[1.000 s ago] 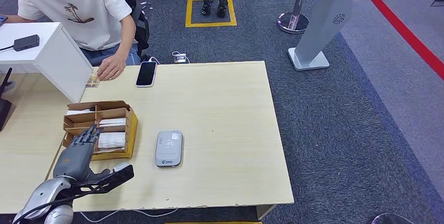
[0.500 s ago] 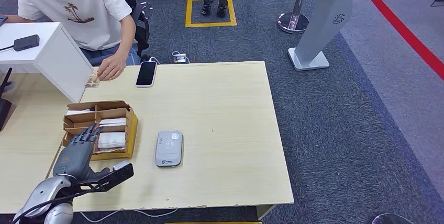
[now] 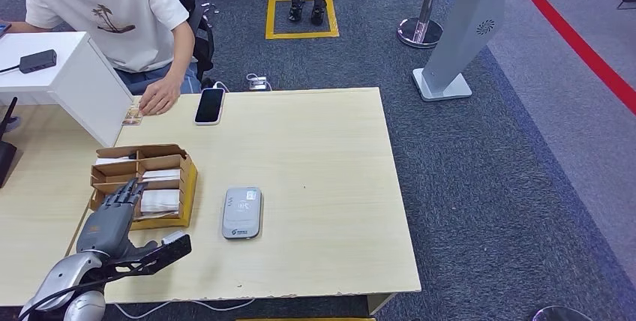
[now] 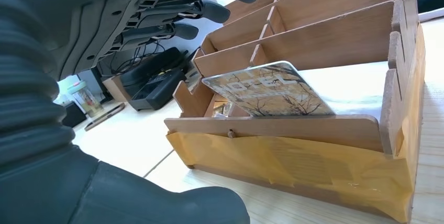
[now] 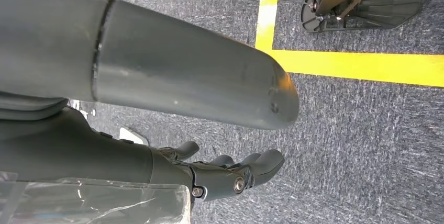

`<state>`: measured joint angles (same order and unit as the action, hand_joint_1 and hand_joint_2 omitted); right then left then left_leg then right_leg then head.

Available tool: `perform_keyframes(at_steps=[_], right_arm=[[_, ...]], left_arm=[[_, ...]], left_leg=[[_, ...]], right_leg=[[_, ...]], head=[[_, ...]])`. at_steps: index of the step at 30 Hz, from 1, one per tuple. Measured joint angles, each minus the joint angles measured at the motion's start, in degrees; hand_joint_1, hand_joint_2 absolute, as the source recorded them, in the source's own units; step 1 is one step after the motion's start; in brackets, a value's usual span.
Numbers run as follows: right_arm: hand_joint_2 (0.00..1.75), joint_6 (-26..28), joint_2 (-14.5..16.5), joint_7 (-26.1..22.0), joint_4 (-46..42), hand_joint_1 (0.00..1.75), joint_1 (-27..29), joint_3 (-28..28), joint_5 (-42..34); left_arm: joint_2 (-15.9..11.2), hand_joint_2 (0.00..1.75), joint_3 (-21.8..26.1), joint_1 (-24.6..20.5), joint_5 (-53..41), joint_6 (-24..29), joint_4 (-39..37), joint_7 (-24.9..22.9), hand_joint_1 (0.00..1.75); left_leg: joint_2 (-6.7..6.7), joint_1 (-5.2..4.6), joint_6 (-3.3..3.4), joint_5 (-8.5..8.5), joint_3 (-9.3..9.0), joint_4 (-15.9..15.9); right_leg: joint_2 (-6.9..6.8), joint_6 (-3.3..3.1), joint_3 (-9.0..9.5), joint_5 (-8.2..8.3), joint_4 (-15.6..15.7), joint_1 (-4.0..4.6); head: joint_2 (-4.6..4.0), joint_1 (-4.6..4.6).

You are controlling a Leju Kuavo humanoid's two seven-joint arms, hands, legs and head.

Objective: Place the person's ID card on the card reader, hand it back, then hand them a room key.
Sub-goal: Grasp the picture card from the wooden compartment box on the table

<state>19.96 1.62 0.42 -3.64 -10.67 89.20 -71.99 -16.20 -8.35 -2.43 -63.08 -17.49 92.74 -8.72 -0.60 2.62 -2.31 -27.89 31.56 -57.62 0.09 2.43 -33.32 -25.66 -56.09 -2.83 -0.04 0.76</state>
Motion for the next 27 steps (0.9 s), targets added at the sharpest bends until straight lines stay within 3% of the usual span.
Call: perform_keyframes(at_steps=[5, 6, 9, 10, 27], right_arm=[[0.00, 0.00, 0.00, 0.00, -0.04, 0.00, 0.02, 0.00, 0.01], [0.00, 0.00, 0.00, 0.00, -0.04, 0.00, 0.03, 0.00, 0.01], [0.00, -0.01, 0.00, 0.05, -0.05, 0.00, 0.04, 0.00, 0.09], [0.00, -0.01, 0.00, 0.10, -0.05, 0.00, 0.05, 0.00, 0.13], [0.00, -0.03, 0.00, 0.37, -0.08, 0.00, 0.10, 0.02, 0.50]], left_arm=[[0.00, 1.75, 0.00, 0.00, 0.00, 0.00, 0.00, 0.00, 0.01], [0.00, 1.75, 0.00, 0.00, 0.00, 0.00, 0.00, 0.00, 0.22], [-0.01, 1.75, 0.00, 0.00, 0.03, 0.00, 0.00, 0.00, 1.52], [-0.01, 1.75, 0.00, 0.00, 0.10, 0.00, 0.00, 0.00, 1.75], [-0.21, 1.75, 0.18, -0.24, 1.23, 0.23, 0.01, 0.10, 1.75]], left_leg=[[0.00, 0.00, 0.00, 0.00, 0.00, 0.00], [0.00, 0.00, 0.00, 0.00, 0.00, 0.00], [0.00, 0.00, 0.00, 0.00, 0.00, 0.00], [0.00, 0.00, 0.00, 0.00, 0.00, 0.00], [0.00, 0.00, 0.00, 0.00, -0.01, 0.00]], right_leg=[[0.00, 0.00, 0.00, 0.00, 0.00, 0.00], [0.00, 0.00, 0.00, 0.00, 0.00, 0.00], [0.00, 0.00, 0.00, 0.00, 0.00, 0.00], [0.00, 0.00, 0.00, 0.00, 0.00, 0.00], [0.00, 0.00, 0.01, 0.00, 0.00, 0.00]], head=[[0.00, 0.00], [0.00, 0.00], [0.00, 0.00], [0.00, 0.00], [0.00, -0.01]])
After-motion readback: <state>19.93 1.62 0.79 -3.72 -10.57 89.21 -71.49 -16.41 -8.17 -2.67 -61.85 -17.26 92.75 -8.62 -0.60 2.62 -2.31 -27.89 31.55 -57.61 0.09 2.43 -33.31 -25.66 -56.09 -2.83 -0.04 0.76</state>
